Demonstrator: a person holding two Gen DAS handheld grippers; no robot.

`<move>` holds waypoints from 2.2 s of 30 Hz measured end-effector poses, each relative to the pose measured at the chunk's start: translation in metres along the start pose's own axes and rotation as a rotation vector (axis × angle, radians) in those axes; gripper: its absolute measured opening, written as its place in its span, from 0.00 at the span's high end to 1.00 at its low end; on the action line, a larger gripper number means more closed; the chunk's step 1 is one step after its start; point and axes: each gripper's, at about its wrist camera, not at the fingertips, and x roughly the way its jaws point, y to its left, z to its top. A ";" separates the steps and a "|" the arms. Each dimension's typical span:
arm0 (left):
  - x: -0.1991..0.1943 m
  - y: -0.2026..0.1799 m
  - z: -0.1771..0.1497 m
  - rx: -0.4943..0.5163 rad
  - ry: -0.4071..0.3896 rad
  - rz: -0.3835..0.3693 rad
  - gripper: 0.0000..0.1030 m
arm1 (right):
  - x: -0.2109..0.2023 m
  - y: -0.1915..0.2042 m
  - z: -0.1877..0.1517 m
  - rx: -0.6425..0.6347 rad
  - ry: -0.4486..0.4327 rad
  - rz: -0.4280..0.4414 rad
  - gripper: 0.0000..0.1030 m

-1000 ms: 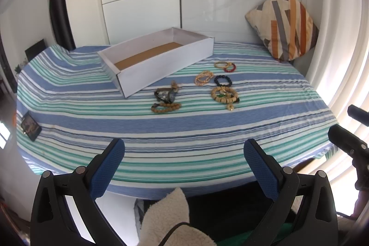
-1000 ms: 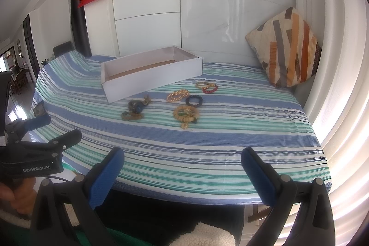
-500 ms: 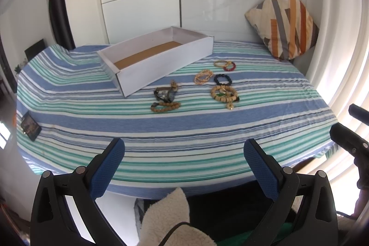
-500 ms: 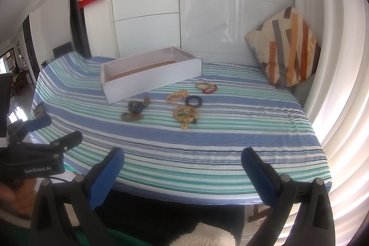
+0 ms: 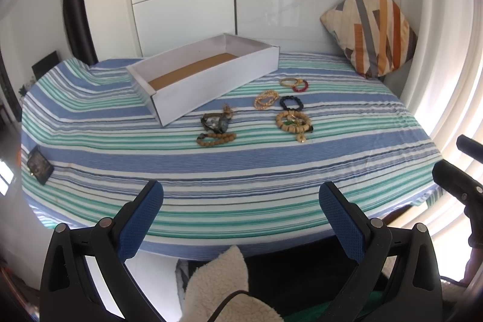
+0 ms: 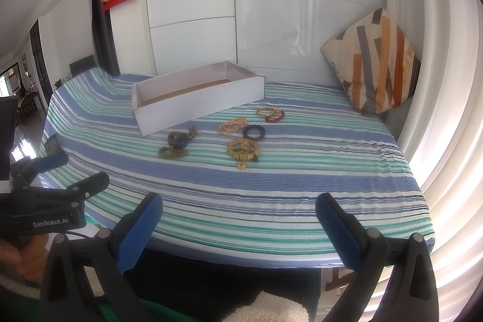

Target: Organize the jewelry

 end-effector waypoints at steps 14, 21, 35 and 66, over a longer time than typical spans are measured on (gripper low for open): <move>0.004 -0.001 0.001 0.004 0.014 -0.004 0.00 | 0.002 0.000 0.000 0.004 0.005 0.001 0.00; 0.007 -0.003 0.002 0.014 0.019 -0.006 0.00 | 0.002 -0.001 0.000 0.007 0.000 -0.002 0.00; 0.011 -0.007 0.004 0.018 0.040 -0.008 0.00 | 0.002 -0.004 0.000 0.009 0.003 -0.001 0.00; 0.017 -0.009 0.010 0.027 0.048 -0.003 0.00 | 0.000 -0.002 0.008 -0.046 -0.034 -0.061 0.00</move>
